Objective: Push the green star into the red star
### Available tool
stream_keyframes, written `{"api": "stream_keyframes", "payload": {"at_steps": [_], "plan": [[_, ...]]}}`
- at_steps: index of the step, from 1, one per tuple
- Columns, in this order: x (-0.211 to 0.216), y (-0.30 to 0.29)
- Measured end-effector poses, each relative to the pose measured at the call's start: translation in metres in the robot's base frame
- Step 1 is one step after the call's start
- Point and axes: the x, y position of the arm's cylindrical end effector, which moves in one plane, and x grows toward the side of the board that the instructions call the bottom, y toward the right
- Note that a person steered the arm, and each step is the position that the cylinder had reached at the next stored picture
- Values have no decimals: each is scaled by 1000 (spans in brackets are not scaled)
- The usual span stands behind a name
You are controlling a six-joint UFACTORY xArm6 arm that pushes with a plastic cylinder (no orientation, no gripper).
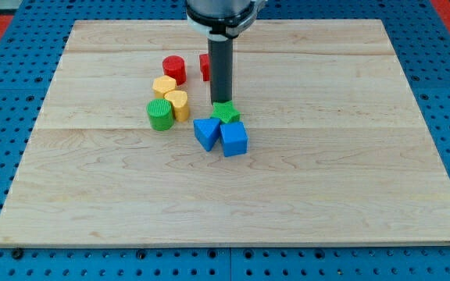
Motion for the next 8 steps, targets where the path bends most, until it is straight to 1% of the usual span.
{"api": "stream_keyframes", "payload": {"at_steps": [1,2,3,4,5,6,7,8], "plan": [[8,-7],[9,29],[19,85],[54,120],[62,65],[55,19],[24,-20],[-15,-21]]}}
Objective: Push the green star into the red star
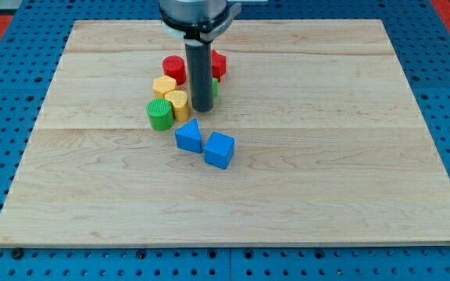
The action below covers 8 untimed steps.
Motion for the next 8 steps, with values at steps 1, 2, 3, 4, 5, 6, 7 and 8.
{"api": "stream_keyframes", "payload": {"at_steps": [1,2,3,4,5,6,7,8], "plan": [[-28,6],[-41,2],[-43,-10],[-51,-56],[-58,-71],[-55,-64],[-54,-20],[-54,8]]}}
